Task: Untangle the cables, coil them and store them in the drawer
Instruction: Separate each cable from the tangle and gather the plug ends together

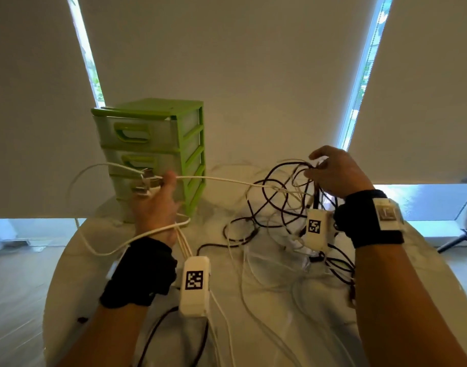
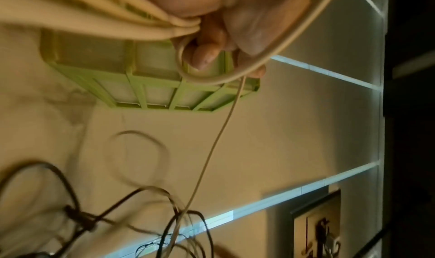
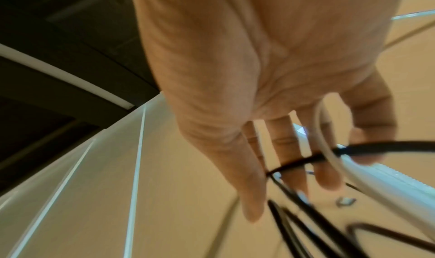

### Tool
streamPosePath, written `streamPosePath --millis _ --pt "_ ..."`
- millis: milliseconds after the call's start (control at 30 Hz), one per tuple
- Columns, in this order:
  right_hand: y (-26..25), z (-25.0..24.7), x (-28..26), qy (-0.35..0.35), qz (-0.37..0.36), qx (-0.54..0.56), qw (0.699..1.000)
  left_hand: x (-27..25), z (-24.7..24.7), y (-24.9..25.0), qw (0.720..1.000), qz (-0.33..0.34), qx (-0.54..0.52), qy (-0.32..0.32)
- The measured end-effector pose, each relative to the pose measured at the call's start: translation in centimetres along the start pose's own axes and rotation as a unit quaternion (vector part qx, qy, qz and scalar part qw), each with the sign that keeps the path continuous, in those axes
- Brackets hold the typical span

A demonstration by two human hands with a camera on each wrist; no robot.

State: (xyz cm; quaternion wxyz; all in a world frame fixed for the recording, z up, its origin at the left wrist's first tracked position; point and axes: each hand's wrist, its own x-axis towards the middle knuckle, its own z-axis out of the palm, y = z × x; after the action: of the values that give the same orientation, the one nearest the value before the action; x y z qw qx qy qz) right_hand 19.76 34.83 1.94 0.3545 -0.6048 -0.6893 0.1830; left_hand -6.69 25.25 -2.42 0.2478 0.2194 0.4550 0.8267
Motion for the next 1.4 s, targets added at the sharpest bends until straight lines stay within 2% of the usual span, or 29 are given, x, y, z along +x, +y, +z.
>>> streamPosePath --millis 133,167,267,300,333,400,500,567,667,733,767,833,867,933,1000,1067,1133,1233,1333,1400 --pt "-4.2 0.7 -1.8 -0.054 -0.101 -0.118 0.986 -0.9 0.6 -0.6 0.998 0.004 -0.022 -0.054" --pt "-5.4 1.1 -2.4 -0.08 -0.13 -0.123 0.981 -0.9 0.6 -0.7 0.997 0.001 -0.041 -0.063" --pt "-8.2 3.4 -4.8 -0.216 -0.204 -0.065 0.953 -1.3 0.5 -0.6 0.991 0.0 -0.076 -0.107" --pt "-8.7 4.4 -5.2 -0.237 -0.231 -0.071 0.941 -1.4 0.5 -0.6 0.988 0.006 -0.085 -0.13" --pt "-9.0 5.2 -5.4 -0.234 -0.253 -0.082 0.935 -1.7 0.5 -0.4 0.985 0.008 -0.093 -0.148" --pt "-9.6 5.4 -5.8 -0.203 -0.26 -0.053 0.943 -1.8 0.3 -0.1 0.979 0.012 -0.1 -0.177" --pt "-10.2 3.5 -6.4 -0.195 -0.259 0.079 0.943 -2.0 0.2 -0.6 0.964 0.032 -0.011 -0.265" --pt "-10.8 2.5 -7.3 -0.224 -0.277 0.167 0.919 -2.8 0.6 -1.5 0.941 0.031 0.091 -0.325" --pt "-11.3 2.6 -8.0 -0.262 -0.279 0.242 0.892 -4.1 1.7 -2.3 0.91 0.033 0.188 -0.367" --pt "-10.8 2.3 -7.4 -0.254 -0.255 0.251 0.899 -3.9 2.1 -2.6 0.906 0.042 0.216 -0.363" --pt "-10.2 2.1 -6.8 -0.239 -0.24 0.224 0.914 -3.7 2.1 -2.7 0.916 0.033 0.208 -0.342" --pt "-8.4 2.1 -5.1 -0.201 -0.205 0.072 0.955 -3.3 2.0 -2.4 0.946 -0.015 0.169 -0.275" --pt "-7.4 2.5 -4.5 -0.19 -0.177 -0.026 0.965 -3.2 1.9 -2.2 0.953 -0.035 0.145 -0.265" --pt "-5.3 3.9 -3.6 -0.2 -0.118 -0.158 0.96 -3.2 1.9 -1.7 0.953 -0.049 0.116 -0.276" --pt "-3.7 4.9 -3.0 -0.218 -0.098 -0.168 0.956 -3.0 1.7 -1.5 0.955 -0.048 0.096 -0.278" --pt "-2.8 4.6 -2.6 -0.21 -0.099 -0.148 0.961 -2.3 1.4 -1.5 0.965 -0.042 0.066 -0.252" --pt "-2.2 3.3 -1.8 -0.179 -0.085 -0.137 0.971 -1.1 1.0 -1.1 0.979 -0.047 0.038 -0.196" --pt "-0.3 1.1 -0.4 -0.122 -0.017 -0.14 0.982 1.0 0.1 0.5 0.987 -0.082 -0.064 -0.12" --pt "1.6 -0.2 0.0 -0.098 0.041 -0.193 0.975 1.7 -0.5 1.1 0.982 -0.096 -0.109 -0.122" --pt "1.5 -0.3 -0.5 -0.093 0.03 -0.237 0.967 1.6 -0.3 0.7 0.979 -0.106 -0.089 -0.148"
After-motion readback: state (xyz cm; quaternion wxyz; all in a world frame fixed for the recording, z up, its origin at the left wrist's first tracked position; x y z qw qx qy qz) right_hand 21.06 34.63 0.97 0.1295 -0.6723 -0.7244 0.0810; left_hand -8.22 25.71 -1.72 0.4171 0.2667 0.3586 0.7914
